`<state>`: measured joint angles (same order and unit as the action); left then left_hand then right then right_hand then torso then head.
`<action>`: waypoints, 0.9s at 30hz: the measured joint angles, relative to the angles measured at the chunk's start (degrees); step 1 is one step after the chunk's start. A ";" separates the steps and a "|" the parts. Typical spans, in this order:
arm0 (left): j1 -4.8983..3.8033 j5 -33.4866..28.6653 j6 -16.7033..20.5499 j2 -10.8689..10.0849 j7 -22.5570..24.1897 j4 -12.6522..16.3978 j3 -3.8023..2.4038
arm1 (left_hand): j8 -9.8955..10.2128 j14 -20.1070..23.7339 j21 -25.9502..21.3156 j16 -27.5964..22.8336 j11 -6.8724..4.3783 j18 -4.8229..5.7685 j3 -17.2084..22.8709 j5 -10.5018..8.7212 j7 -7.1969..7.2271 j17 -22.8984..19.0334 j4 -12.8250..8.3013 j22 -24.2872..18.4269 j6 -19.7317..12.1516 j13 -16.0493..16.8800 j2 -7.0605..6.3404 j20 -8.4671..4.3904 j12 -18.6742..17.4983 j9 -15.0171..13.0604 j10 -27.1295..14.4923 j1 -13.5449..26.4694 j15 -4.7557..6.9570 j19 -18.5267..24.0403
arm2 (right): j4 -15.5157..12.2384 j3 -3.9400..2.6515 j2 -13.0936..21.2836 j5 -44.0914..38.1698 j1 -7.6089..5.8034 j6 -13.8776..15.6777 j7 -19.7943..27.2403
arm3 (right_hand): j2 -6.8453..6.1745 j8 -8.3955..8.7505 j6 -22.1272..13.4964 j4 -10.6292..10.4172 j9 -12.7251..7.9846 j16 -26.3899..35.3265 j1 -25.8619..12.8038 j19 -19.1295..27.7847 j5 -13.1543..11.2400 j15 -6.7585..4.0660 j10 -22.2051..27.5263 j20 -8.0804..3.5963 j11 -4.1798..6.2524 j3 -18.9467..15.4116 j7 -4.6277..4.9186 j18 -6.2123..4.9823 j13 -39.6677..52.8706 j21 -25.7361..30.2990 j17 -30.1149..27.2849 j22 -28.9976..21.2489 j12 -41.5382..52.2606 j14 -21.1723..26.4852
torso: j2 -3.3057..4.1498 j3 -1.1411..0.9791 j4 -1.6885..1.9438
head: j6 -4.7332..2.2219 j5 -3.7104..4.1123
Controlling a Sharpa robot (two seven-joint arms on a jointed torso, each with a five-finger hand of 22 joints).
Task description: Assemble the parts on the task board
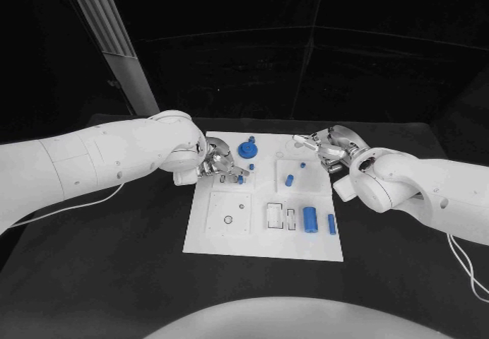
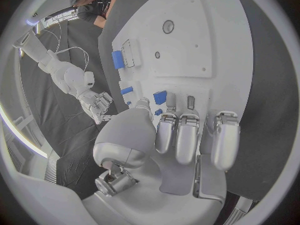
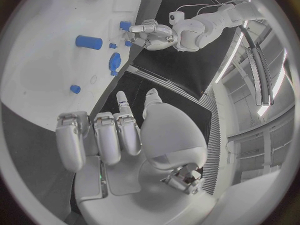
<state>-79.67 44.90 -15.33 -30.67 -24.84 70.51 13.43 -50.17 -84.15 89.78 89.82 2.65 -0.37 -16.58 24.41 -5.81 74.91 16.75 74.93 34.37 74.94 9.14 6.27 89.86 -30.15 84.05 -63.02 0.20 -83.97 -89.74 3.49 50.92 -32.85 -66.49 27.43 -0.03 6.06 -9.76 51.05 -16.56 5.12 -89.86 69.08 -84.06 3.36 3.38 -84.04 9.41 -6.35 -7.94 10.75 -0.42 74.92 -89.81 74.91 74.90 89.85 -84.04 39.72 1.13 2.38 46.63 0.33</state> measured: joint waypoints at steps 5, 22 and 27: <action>0.05 0.00 0.04 0.27 0.43 -0.22 0.00 | -0.27 0.00 0.00 0.00 0.00 0.00 -0.16 0.00 0.21 0.00 0.16 0.00 -0.21 0.00 0.00 0.00 0.00 -0.64 0.00 0.00 0.00 0.00 | 0.00 0.01 -0.04 -0.19 0.02 -0.13 -0.41 | 0.23 0.00 0.00 0.00 0.00 0.00 0.23 0.00 0.00 0.00 0.00 0.00 0.00 0.00 0.00 0.00 0.00 0.00 0.00 0.00 0.00 0.00 | 0.00 0.00 0.00 | 0.01 0.20; 0.22 0.02 -0.14 0.87 0.88 -0.88 0.00 | -0.67 0.12 0.00 0.00 -0.20 0.00 -0.31 0.00 0.21 0.00 0.00 0.00 -0.61 0.00 0.50 0.00 0.00 -1.97 -0.21 -0.49 0.11 0.00 | 0.01 0.02 -0.21 -0.65 0.04 -0.39 -1.41 | 0.23 0.00 -0.21 0.16 -0.01 0.00 0.23 0.00 0.00 0.00 0.00 0.00 0.00 -0.16 0.21 0.00 0.00 0.00 0.00 0.00 0.00 0.00 | 0.00 -0.03 -0.02 | 0.23 0.42; 0.24 0.02 -0.25 0.89 0.88 -0.99 0.00 | -0.67 0.21 0.00 0.00 -0.41 0.00 -0.04 0.78 0.21 0.00 -0.22 0.00 -1.02 0.01 1.19 0.00 0.00 -2.97 0.00 -1.55 0.21 0.00 | 0.01 0.02 -0.28 -0.76 0.04 -0.46 -1.62 | 0.13 0.00 -0.21 0.04 -0.01 0.00 0.37 0.00 0.00 0.00 0.00 0.00 0.00 -0.29 0.21 -0.01 0.00 0.00 0.00 0.00 0.00 0.00 | 0.00 -0.05 -0.02 | 0.36 0.43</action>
<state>-79.43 44.92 -15.58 -29.77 -23.96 69.52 13.43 -50.84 -83.94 89.78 89.83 2.24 -0.37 -16.61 25.19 -5.60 74.91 16.53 74.92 33.35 74.96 10.33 6.27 89.86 -33.12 84.05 -64.57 0.41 -83.97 -89.73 3.51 50.64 -33.60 -66.44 26.97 -1.65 6.19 -9.76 50.84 -16.53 5.10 -89.86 69.45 -84.06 3.36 3.38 -84.04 9.41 -6.35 -8.22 10.95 -0.43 74.92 -89.81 74.91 74.90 89.85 -84.04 39.72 1.08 2.36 46.98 0.76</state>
